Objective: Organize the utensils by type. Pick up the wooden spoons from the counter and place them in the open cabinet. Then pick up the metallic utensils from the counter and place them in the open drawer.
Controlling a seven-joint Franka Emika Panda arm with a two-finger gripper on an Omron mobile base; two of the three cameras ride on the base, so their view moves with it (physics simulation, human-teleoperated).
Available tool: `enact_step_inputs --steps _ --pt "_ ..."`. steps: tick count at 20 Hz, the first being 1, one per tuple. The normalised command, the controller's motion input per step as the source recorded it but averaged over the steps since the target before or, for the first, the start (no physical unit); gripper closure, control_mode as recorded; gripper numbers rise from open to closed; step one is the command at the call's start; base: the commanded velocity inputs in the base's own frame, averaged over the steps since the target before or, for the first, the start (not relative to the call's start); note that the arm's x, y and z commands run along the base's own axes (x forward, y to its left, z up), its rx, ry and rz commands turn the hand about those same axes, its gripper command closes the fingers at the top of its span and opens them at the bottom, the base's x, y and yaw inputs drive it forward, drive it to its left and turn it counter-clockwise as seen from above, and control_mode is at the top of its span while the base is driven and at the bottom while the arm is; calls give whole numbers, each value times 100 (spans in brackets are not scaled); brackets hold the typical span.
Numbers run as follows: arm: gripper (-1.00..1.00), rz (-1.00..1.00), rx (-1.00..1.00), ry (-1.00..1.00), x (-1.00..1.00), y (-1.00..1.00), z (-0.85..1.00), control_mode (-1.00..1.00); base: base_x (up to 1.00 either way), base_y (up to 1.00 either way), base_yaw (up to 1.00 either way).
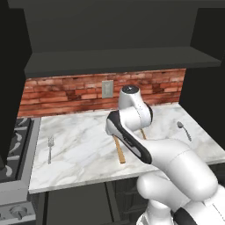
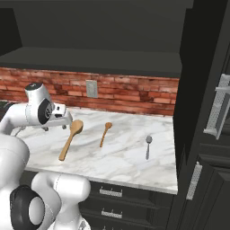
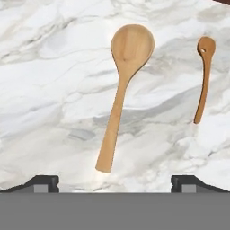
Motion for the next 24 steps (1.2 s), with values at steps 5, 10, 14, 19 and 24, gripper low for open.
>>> enact_step_inputs --steps 5,10,14,19,24 --pt "-100 0 0 0 37 0 -33 -100 0 0 0" --pt "-100 0 0 1 39 0 -34 -100 0 0 0" --pt "-100 0 0 0 38 0 -37 -100 0 0 0" --pt "-100 0 0 0 35 0 -37 -100 0 0 0" --pt "-100 0 0 0 32 0 -37 -100 0 0 0"
